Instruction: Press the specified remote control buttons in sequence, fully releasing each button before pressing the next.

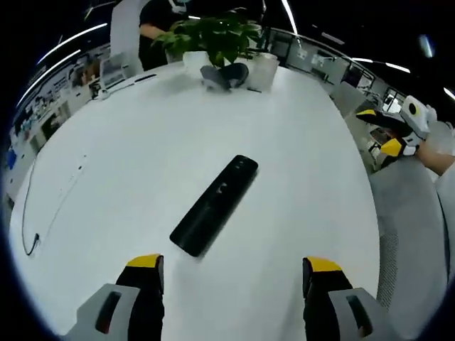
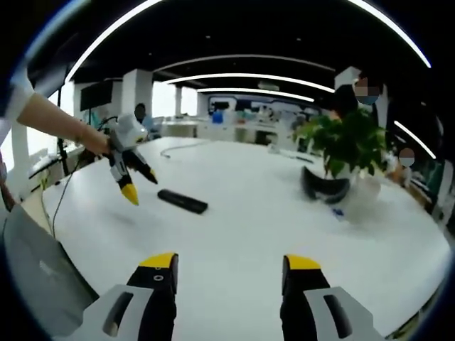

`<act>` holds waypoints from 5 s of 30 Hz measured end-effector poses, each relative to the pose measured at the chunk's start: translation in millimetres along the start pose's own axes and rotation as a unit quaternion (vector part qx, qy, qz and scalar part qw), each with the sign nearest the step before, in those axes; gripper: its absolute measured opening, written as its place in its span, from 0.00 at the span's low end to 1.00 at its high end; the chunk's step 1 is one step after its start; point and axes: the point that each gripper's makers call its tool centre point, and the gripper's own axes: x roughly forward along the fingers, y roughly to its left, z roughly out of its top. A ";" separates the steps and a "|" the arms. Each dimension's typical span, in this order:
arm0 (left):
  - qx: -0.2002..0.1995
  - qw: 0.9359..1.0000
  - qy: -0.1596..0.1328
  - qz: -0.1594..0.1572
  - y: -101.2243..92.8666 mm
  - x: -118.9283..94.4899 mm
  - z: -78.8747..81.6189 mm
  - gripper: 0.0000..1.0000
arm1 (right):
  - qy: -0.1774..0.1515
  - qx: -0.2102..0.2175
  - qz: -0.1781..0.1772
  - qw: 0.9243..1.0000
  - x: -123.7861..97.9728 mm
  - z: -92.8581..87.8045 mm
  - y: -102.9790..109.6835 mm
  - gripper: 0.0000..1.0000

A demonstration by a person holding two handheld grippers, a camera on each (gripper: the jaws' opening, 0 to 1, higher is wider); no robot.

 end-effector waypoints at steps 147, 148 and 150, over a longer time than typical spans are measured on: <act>0.158 0.985 0.058 -0.020 -86.9 38.7 0.8 0.24 | 0.002 -0.012 0.041 0.999 2.6 1.1 17.3 0.47; 0.158 0.985 0.058 -0.020 -87.7 38.6 0.4 0.24 | 0.002 -0.012 0.041 0.999 2.6 0.8 17.2 0.47; 0.159 0.985 0.058 -0.019 -89.3 38.3 -0.3 0.24 | 0.006 -0.012 0.042 0.999 2.6 -0.5 17.6 0.46</act>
